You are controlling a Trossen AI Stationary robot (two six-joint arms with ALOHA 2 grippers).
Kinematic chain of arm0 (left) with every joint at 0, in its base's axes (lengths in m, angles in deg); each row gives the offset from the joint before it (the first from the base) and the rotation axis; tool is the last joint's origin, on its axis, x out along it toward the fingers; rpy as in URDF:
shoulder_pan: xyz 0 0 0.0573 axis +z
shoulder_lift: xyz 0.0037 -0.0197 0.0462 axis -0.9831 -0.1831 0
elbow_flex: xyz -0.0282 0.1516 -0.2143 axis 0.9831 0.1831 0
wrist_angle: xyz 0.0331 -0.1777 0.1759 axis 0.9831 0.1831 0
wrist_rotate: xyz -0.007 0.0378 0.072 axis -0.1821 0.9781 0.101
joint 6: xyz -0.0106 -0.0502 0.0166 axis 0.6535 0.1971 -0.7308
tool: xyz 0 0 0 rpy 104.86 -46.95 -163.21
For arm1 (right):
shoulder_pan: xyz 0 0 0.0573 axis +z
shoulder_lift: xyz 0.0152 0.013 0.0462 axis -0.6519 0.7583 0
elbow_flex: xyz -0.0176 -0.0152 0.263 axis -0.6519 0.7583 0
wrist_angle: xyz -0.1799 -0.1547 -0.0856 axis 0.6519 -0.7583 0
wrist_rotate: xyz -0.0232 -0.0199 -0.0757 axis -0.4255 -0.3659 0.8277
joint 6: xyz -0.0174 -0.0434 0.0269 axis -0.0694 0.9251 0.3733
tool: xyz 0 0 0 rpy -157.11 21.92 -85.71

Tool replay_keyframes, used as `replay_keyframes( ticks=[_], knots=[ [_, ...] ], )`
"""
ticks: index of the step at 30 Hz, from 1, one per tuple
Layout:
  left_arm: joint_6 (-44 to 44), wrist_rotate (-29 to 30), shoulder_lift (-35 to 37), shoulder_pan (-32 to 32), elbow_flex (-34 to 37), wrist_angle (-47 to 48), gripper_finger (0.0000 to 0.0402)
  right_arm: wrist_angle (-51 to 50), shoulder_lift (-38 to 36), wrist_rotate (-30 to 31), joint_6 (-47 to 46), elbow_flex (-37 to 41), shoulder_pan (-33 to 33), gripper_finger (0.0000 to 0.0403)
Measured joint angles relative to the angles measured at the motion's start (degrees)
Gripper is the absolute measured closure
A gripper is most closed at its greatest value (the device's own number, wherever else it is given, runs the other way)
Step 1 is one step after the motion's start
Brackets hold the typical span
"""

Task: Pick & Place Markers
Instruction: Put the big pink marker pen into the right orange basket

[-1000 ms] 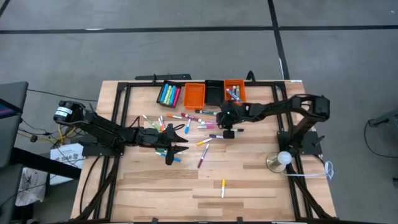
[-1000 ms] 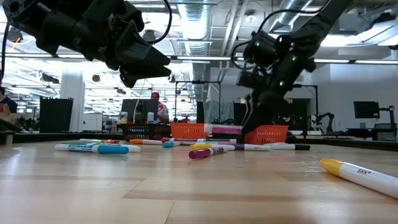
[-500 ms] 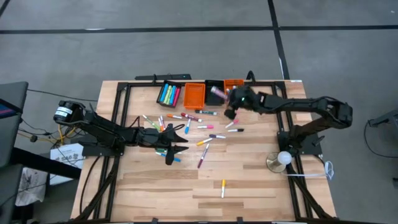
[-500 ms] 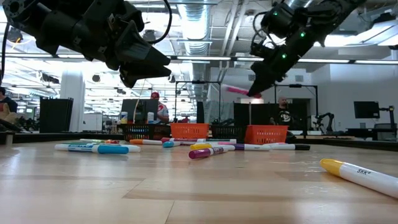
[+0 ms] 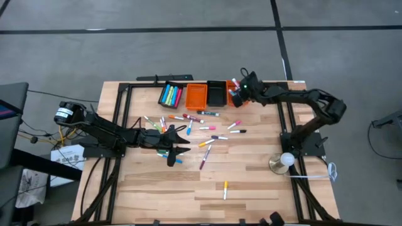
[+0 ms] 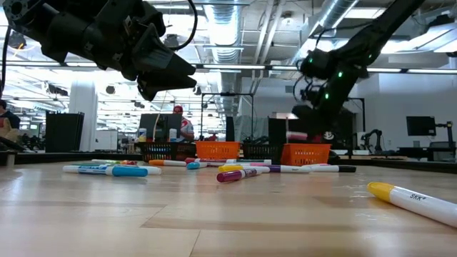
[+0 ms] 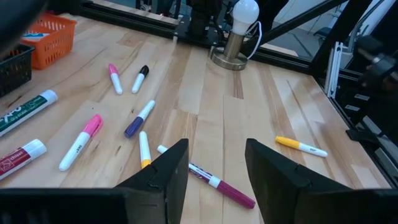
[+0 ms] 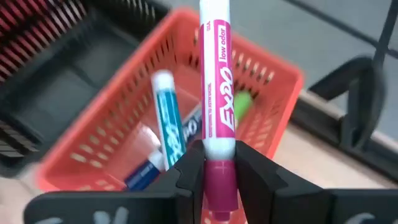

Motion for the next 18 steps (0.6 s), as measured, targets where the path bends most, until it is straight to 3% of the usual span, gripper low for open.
replay_keyframes(
  ticks=[6, 18],
  knots=[
    [0.0, 0.0, 0.0, 0.0, 0.0, 0.0, 0.0247, 0.3, 3.5, 0.0, 0.1, 0.0, -0.2, 0.0336],
    [0.0, 0.0, 0.0, 0.0, 0.0, 0.0, 0.0247, 0.3, 2.4, -0.3, 0.1, 0.0, -0.1, 0.0336]
  ],
)
